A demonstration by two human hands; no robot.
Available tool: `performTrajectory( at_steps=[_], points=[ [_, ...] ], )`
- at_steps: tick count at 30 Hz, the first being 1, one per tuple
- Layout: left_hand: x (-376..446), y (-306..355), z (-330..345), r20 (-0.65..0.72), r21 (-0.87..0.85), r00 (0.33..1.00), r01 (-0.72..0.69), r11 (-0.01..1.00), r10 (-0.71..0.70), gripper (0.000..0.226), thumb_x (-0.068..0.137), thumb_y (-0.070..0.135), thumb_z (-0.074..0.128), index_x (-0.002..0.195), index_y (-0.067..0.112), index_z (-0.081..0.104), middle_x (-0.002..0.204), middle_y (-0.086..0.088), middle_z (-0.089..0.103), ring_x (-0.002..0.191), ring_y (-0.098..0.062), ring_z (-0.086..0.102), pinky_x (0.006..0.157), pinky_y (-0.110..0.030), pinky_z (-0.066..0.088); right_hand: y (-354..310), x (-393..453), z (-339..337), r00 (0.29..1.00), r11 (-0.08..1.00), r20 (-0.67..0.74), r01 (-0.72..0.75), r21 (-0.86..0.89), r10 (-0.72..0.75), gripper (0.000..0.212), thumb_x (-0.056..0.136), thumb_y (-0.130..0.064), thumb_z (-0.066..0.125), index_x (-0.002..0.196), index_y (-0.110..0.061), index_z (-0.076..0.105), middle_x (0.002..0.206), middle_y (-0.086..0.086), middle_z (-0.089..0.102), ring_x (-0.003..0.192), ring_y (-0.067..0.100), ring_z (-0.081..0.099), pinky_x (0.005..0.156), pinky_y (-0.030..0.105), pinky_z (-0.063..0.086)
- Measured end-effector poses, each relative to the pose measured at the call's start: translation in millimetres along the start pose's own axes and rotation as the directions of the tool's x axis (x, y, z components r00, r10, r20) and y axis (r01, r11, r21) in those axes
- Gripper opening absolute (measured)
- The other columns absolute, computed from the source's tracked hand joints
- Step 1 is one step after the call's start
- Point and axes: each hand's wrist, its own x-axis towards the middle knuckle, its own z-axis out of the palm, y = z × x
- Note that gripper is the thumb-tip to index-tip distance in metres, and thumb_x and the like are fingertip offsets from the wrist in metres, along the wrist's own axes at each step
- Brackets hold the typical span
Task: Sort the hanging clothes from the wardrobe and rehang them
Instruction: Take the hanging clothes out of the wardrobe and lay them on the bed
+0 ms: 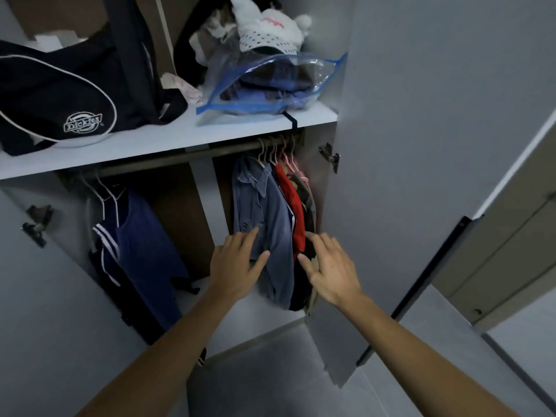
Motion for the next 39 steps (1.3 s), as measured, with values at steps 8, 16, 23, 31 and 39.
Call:
performTrajectory(
  at_steps=[8, 16, 23, 31, 39],
  points=[
    [73, -30, 29, 0.049, -0.015, 0.998, 0.047, 0.999, -0.046, 0.072, 0.101, 0.069, 0.030, 0.155, 0.022, 0.039, 0.136, -0.005, 0.058, 0.122, -0.025, 0.055, 0.092, -0.045, 0.053, 28, 95, 29, 1.000, 1.000, 0.003, 0.021, -0.021, -0.021, 0.052, 0.105, -0.049, 0.046, 0.150, -0.023, 0.042, 0.139, 0.000, 0.054, 0.127, 0.025, 0.049, 0.103, 0.045, 0.049],
    [139, -57, 59, 0.085, -0.012, 0.992, 0.099, 0.995, -0.098, 0.079, 0.099, 0.074, 0.023, 0.158, 0.022, 0.034, 0.139, -0.005, 0.054, 0.124, -0.025, 0.053, 0.092, -0.044, 0.053, 41, 180, 63, 0.999, 0.998, -0.011, 0.033, -0.047, -0.034, 0.052, 0.103, -0.044, 0.051, 0.147, -0.016, 0.048, 0.138, 0.004, 0.056, 0.125, 0.026, 0.048, 0.103, 0.046, 0.049],
    [202, -79, 84, 0.156, -0.022, 0.984, 0.088, 0.996, -0.084, 0.080, 0.098, 0.074, 0.026, 0.163, 0.027, 0.023, 0.155, -0.006, 0.043, 0.138, -0.029, 0.044, 0.104, -0.046, 0.047, 43, 227, 95, 0.999, 0.984, -0.038, 0.030, -0.174, -0.037, 0.045, 0.101, -0.042, 0.055, 0.138, -0.016, 0.057, 0.136, 0.007, 0.057, 0.126, 0.029, 0.049, 0.105, 0.049, 0.048],
    [282, -103, 113, 0.151, 0.001, 0.987, -0.051, 0.999, 0.050, 0.072, 0.106, 0.059, 0.038, 0.167, 0.027, 0.016, 0.172, -0.004, 0.018, 0.155, -0.030, 0.023, 0.117, -0.045, 0.036, 49, 276, 152, 0.990, 0.932, -0.139, -0.060, -0.357, 0.010, 0.040, 0.092, -0.044, 0.066, 0.119, -0.015, 0.066, 0.123, 0.012, 0.058, 0.117, 0.034, 0.049, 0.095, 0.049, 0.045],
    [317, -118, 143, 0.061, -0.021, 0.983, -0.174, 0.985, 0.175, 0.074, 0.104, 0.056, 0.043, 0.165, 0.023, 0.019, 0.167, -0.008, 0.024, 0.147, -0.033, 0.032, 0.114, -0.050, 0.038, 60, 299, 170, 0.961, 0.908, -0.275, -0.122, -0.402, 0.008, 0.022, 0.083, -0.024, 0.075, 0.097, -0.009, 0.068, 0.126, 0.016, 0.054, 0.111, 0.040, 0.046, 0.084, 0.049, 0.044]
  ],
)
